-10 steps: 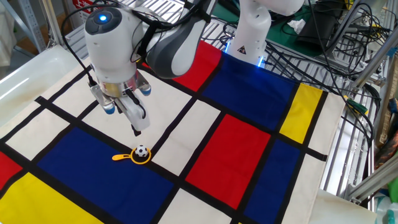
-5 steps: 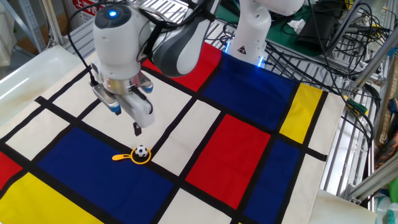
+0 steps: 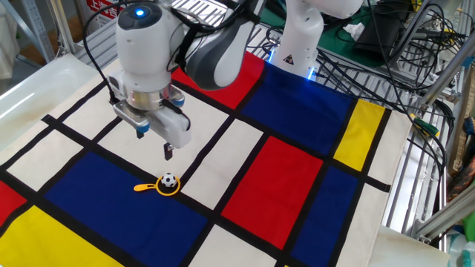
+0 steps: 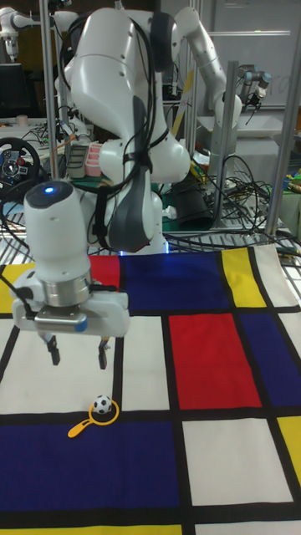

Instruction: Attach the bubble ring to the ball

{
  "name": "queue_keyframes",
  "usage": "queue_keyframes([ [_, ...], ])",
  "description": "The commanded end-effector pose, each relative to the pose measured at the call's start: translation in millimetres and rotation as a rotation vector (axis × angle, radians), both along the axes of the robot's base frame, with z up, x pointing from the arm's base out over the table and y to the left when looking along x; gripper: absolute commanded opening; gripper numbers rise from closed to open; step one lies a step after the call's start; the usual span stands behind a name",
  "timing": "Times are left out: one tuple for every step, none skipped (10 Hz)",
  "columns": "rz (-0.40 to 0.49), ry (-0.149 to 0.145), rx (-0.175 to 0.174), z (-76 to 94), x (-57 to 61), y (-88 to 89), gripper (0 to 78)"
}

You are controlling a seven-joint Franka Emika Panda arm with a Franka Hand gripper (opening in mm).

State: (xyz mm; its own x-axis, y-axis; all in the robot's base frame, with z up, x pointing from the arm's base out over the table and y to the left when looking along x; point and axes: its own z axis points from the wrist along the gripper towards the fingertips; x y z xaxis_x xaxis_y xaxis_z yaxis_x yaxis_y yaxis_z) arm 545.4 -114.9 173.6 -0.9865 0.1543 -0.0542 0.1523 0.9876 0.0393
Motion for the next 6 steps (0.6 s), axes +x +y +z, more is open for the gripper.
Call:
queue_keyframes([
  [-0.056,0.026,0.000,20.3,-13.6,28.3,77.4],
  [-0.060,0.025,0.003,28.4,-20.5,38.9,77.4],
  [-0.055,0.025,0.009,36.3,-26.2,44.8,77.4],
  [-0.051,0.025,0.014,38.3,-27.7,46.1,77.4],
  [-0.050,0.027,0.039,45.1,-33.2,51.2,77.4],
  [-0.050,0.027,0.039,45.1,-33.2,51.2,77.4],
])
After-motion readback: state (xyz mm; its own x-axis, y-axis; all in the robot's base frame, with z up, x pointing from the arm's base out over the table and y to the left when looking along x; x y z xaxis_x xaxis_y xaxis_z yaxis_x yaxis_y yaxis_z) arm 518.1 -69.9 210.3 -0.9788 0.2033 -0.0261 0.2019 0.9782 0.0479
